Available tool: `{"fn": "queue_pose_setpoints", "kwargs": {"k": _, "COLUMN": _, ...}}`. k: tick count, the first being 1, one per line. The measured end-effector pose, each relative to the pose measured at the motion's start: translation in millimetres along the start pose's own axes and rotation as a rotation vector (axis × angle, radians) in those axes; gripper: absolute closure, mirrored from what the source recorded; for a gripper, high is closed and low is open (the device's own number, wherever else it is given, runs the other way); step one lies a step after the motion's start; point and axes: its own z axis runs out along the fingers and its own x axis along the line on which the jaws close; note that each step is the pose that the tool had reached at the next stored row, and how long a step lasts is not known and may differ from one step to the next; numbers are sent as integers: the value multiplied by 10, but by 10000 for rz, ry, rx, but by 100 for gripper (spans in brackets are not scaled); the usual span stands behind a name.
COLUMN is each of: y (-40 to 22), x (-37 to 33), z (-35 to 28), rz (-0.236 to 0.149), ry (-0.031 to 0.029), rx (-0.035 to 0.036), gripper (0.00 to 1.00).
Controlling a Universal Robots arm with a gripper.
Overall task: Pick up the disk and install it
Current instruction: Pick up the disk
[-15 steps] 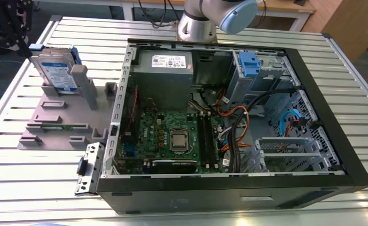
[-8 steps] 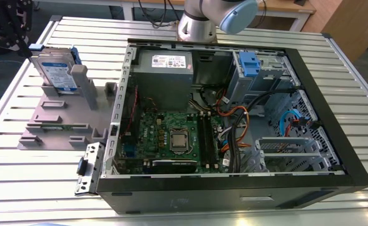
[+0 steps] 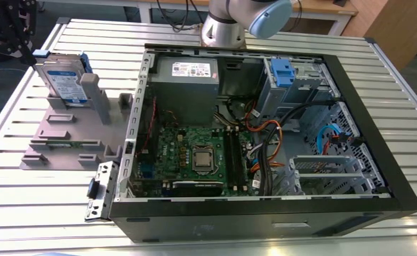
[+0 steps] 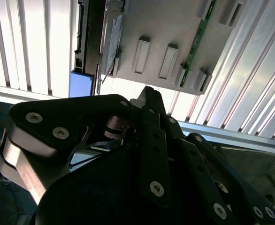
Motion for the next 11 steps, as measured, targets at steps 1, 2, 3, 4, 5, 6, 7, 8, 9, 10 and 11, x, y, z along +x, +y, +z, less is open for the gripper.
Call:
{"fn": "queue_pose_setpoints", "kwargs": {"k": 1, "y": 0, "x": 0, "z": 0, "rz": -10, "ry": 1, "rx": 0, "gripper": 89}}
{"fn": "queue_pose_setpoints", "kwargs": {"k": 2, "y": 0, "x": 0, "z": 0, "rz": -22, "ry": 1, "rx": -1, "gripper": 89}}
{"fn": "queue_pose_setpoints", "kwargs": {"k": 3, "y": 0, "x": 0, "z": 0, "rz": -33, "ry": 1, "rx": -1, "gripper": 89}}
{"fn": "queue_pose_setpoints", "kwargs": {"k": 4, "y": 0, "x": 0, "z": 0, "rz": -45, "ry": 2, "rx": -2, "gripper": 89}}
{"fn": "queue_pose_setpoints", "kwargs": {"k": 5, "y": 0, "x": 0, "z": 0, "rz": -58, "ry": 3, "rx": -2, "gripper": 89}}
{"fn": "queue_pose_setpoints", "kwargs": {"k": 6, "y": 0, "x": 0, "z": 0, "rz": -76, "ry": 3, "rx": -2, "gripper": 89}}
{"fn": "queue_pose_setpoints", "kwargs": {"k": 7, "y": 0, "x": 0, "z": 0, "rz": -93, "ry": 3, "rx": -2, "gripper": 89}}
{"fn": "queue_pose_setpoints", "kwargs": {"k": 8, "y": 0, "x": 0, "z": 0, "rz": -109, "ry": 4, "rx": -2, "gripper": 89}}
{"fn": "queue_pose_setpoints", "kwargs": {"k": 9, "y": 0, "x": 0, "z": 0, "rz": -139, "ry": 5, "rx": -3, "gripper": 89}}
{"fn": "queue_pose_setpoints", "kwargs": {"k": 10, "y": 0, "x": 0, "z": 0, "rz": -153, "ry": 5, "rx": -4, "gripper": 89}}
{"fn": "queue_pose_setpoints", "kwargs": {"k": 11, "y": 0, "x": 0, "z": 0, "rz": -168, "ry": 6, "rx": -4, "gripper": 89}}
